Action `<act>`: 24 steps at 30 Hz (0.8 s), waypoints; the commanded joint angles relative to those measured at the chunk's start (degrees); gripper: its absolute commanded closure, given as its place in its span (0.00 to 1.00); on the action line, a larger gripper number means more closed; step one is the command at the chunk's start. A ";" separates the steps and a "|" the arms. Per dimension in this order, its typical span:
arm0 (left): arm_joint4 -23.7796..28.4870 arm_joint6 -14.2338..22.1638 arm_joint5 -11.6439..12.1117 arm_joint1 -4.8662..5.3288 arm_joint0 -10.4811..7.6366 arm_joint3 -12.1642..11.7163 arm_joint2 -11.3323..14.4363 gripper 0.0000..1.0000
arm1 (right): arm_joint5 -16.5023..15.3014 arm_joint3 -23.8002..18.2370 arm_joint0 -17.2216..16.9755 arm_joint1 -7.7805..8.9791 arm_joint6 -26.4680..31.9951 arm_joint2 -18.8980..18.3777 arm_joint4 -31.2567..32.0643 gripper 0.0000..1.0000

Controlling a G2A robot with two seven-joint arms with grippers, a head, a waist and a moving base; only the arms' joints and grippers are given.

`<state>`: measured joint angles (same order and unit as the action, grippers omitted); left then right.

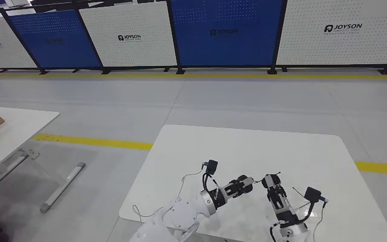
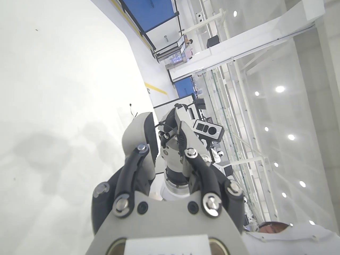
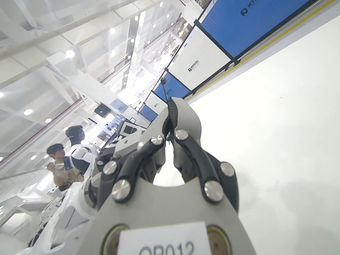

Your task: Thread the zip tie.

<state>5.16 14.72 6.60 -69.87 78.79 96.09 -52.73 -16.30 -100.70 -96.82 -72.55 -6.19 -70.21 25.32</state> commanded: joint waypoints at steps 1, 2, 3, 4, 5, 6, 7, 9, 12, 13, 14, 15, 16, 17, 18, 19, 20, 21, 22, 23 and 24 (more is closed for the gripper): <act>-0.03 0.10 -0.09 0.00 0.02 0.02 0.05 0.88 | -0.12 0.07 0.02 -0.03 -0.05 -0.02 -0.09 1.00; 0.00 0.13 -0.10 0.00 0.03 0.03 0.06 0.87 | -0.17 0.10 0.02 -0.05 -0.06 -0.02 -0.10 1.00; 0.05 0.14 -0.10 -0.01 0.04 0.03 0.06 0.87 | -0.23 0.11 0.03 -0.07 -0.06 -0.03 -0.07 1.00; 0.08 0.15 -0.09 -0.01 0.05 0.02 0.07 0.87 | -0.28 0.10 0.03 -0.08 -0.06 -0.04 -0.04 1.00; 0.10 0.13 -0.08 -0.02 0.05 0.02 0.07 0.87 | -0.33 0.10 0.02 -0.09 -0.06 -0.04 0.00 1.00; 0.11 0.12 -0.07 -0.02 0.05 0.02 0.07 0.88 | -0.38 0.09 -0.01 -0.11 -0.07 -0.07 0.04 1.00; 0.11 0.11 -0.06 -0.03 0.04 0.02 0.07 0.88 | -0.42 0.09 -0.03 -0.12 -0.06 -0.08 0.06 1.00; 0.10 0.08 -0.03 -0.04 0.04 0.00 0.09 0.95 | -0.49 0.08 -0.08 -0.14 -0.06 -0.13 0.09 1.00; 0.18 -0.07 0.03 -0.06 0.08 0.00 0.11 1.00 | -0.68 0.11 -0.15 -0.16 0.04 -0.21 0.14 1.00; 0.20 -0.07 0.08 -0.07 0.08 -0.01 0.12 1.00 | -0.76 0.13 -0.18 -0.17 0.10 -0.25 0.18 1.00; 0.19 -0.07 0.13 -0.07 0.07 -0.04 0.14 1.00 | -0.80 0.14 -0.20 -0.17 0.14 -0.28 0.19 1.00; 0.15 -0.05 0.16 -0.08 0.05 -0.08 0.17 1.00 | -0.83 0.15 -0.22 -0.18 0.18 -0.31 0.19 1.00; 0.12 -0.04 0.19 -0.09 0.03 -0.11 0.20 1.00 | -0.85 0.16 -0.24 -0.18 0.25 -0.34 0.17 1.00; 0.09 -0.03 0.25 -0.10 0.00 -0.14 0.22 1.00 | -0.88 0.20 -0.25 -0.19 0.34 -0.40 0.11 1.00; 0.07 0.00 0.36 -0.11 0.00 -0.13 0.27 1.00 | -0.87 0.24 -0.25 -0.20 0.42 -0.43 0.08 1.00; 0.02 0.06 0.53 -0.11 0.01 -0.09 0.31 1.00 | -0.84 0.29 -0.24 -0.20 0.65 -0.44 0.08 1.00; -0.08 0.15 0.73 -0.11 0.03 -0.03 0.35 1.00 | -0.83 0.32 -0.20 -0.20 1.00 -0.43 0.06 1.00; -0.18 0.33 0.92 -0.09 0.05 0.02 0.39 1.00 | -0.90 0.34 -0.15 -0.20 1.45 -0.42 -0.12 1.00; -0.24 0.36 0.97 -0.09 0.08 0.05 0.39 1.00 | -1.06 0.37 -0.10 -0.19 1.88 -0.39 -0.36 1.00; -0.32 0.37 0.98 -0.08 0.09 0.08 0.39 1.00 | -1.29 0.40 -0.07 -0.19 2.27 -0.38 -0.70 1.00; -0.39 0.36 0.97 -0.08 0.10 0.09 0.38 1.00 | -1.64 0.43 -0.05 -0.19 2.75 -0.40 -1.30 1.00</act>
<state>4.83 15.10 7.59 -69.95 78.88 96.17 -52.34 -17.64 -100.29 -96.89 -72.75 -3.87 -70.60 24.54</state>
